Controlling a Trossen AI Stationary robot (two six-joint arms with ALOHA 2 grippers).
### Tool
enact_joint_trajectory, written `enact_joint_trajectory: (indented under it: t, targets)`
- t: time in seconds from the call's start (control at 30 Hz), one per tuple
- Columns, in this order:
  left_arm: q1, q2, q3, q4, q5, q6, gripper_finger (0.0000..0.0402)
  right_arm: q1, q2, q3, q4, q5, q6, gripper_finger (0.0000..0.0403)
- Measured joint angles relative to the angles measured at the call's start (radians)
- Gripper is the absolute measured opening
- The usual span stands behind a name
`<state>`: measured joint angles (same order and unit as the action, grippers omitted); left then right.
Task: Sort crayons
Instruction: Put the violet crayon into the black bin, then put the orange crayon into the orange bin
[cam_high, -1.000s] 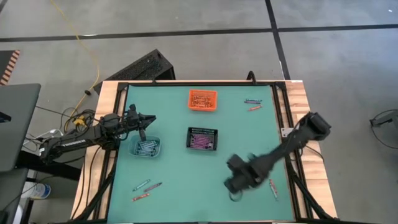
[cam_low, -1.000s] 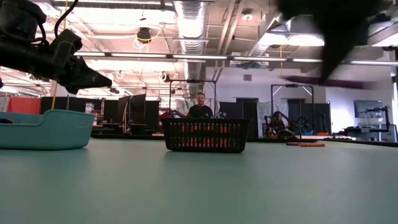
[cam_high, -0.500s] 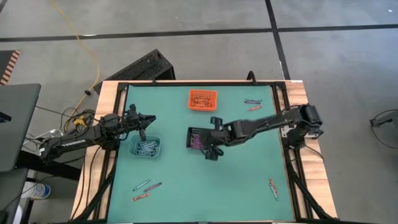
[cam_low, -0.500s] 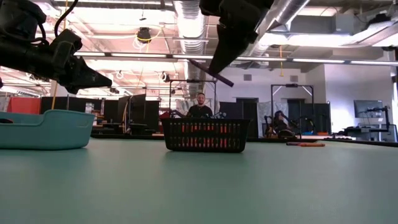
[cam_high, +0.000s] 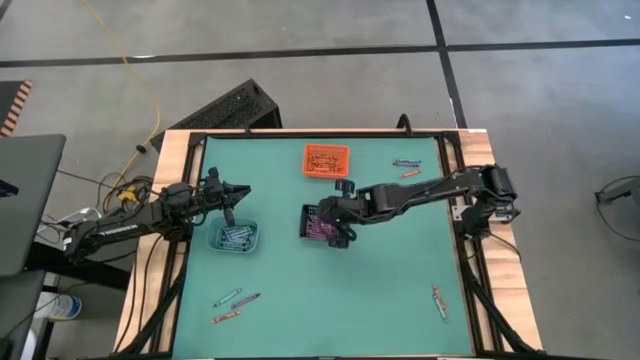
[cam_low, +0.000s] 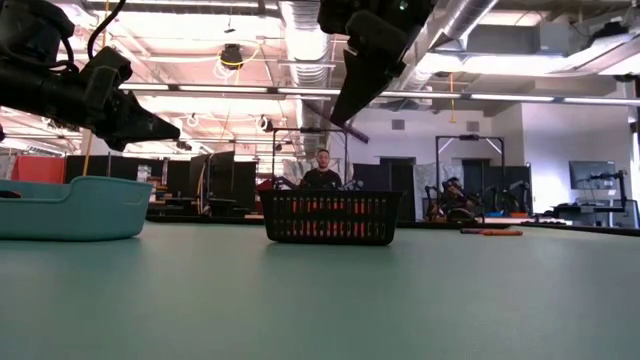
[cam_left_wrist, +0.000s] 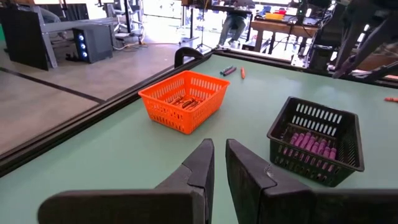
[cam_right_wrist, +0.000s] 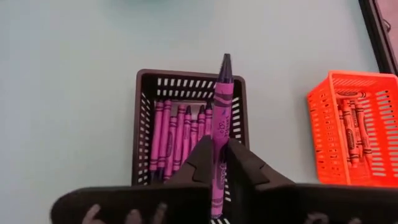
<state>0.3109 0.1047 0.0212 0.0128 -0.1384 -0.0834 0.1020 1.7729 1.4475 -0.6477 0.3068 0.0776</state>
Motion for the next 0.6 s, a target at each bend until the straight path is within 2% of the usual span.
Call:
enact_joint_trajectory:
  t: [0.2,0.43,0.6]
  targets:
    - [0.0,0.0,0.0,0.0,0.0,0.0,0.0029,0.0,0.0,0.0,0.001,0.003,-0.008,0.0064]
    - [0.0,0.0,0.0,0.0,0.0,0.0,0.0029,0.0,0.0,0.0,-0.005,0.003,0.016,0.0077]
    - [0.0,0.0,0.0,0.0,0.0,0.0,0.0029,-0.005,-0.002,0.0,-0.113,-0.03,0.071,0.0077]
